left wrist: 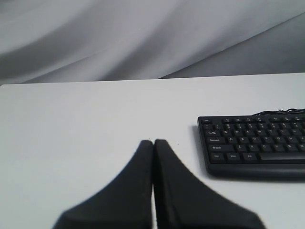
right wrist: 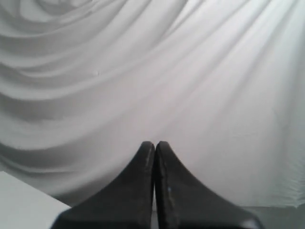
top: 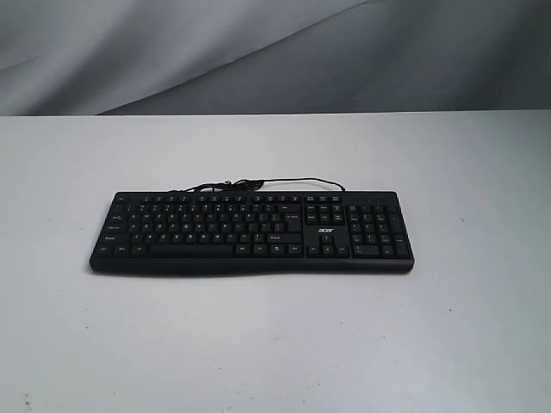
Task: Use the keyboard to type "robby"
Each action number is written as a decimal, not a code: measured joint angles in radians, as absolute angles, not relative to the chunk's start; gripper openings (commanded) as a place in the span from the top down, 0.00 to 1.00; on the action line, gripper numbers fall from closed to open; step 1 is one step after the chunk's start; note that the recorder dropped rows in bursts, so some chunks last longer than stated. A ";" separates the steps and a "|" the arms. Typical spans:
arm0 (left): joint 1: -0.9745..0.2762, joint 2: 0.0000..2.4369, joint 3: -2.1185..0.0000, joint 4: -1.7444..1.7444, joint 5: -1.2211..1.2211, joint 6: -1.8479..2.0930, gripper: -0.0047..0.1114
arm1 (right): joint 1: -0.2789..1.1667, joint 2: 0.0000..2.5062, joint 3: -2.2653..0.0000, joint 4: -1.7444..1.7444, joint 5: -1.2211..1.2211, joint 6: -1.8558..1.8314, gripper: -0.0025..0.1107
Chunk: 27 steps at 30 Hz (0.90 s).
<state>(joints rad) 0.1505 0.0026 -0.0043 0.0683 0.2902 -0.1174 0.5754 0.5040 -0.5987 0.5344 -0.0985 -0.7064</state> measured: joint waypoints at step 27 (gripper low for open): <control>0.150 0.003 -0.004 0.068 0.290 -0.117 0.96 | 0.039 0.184 -0.353 0.063 0.282 -0.096 0.98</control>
